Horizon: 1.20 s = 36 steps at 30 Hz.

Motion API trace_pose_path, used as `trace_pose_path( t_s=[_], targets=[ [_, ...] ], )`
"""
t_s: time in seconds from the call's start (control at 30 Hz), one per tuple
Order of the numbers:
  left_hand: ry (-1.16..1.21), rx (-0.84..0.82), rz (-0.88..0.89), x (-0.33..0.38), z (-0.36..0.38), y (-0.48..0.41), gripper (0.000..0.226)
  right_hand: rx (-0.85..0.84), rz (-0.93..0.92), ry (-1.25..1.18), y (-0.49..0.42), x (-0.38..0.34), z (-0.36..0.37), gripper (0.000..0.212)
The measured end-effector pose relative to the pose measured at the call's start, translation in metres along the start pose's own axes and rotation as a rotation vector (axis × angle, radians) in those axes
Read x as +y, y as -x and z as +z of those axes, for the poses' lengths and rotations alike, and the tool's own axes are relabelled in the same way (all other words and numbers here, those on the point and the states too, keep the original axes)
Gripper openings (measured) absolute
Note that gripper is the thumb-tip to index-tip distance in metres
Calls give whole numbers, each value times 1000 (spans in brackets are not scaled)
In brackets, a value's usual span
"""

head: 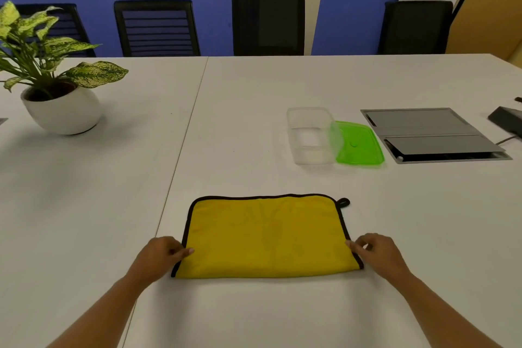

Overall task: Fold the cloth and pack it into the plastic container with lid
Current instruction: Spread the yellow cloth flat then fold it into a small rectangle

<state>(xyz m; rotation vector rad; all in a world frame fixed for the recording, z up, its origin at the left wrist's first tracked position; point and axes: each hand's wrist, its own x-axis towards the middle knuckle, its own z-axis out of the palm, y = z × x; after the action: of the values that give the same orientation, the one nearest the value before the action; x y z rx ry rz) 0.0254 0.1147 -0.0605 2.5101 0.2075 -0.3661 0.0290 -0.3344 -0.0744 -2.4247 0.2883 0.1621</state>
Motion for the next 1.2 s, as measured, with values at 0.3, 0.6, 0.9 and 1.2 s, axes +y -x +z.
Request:
trace_pose_path(
  t_s=[0.3,0.6,0.9,1.2],
  targets=[
    [67,125,-73,35,-3,-51,38,-4,-47,65,-53,-49,11,19],
    [-20,-86,-58,51,-1,-92,48,-176,65,210,-91,-66,27,49],
    [-175,-69,-106,46,9,-119,52,-86,127,399,-104,-61,33,51],
    [-252,7,-162,40,11,-120,37,17,165,-79,-100,-68,32,31]
  ],
)
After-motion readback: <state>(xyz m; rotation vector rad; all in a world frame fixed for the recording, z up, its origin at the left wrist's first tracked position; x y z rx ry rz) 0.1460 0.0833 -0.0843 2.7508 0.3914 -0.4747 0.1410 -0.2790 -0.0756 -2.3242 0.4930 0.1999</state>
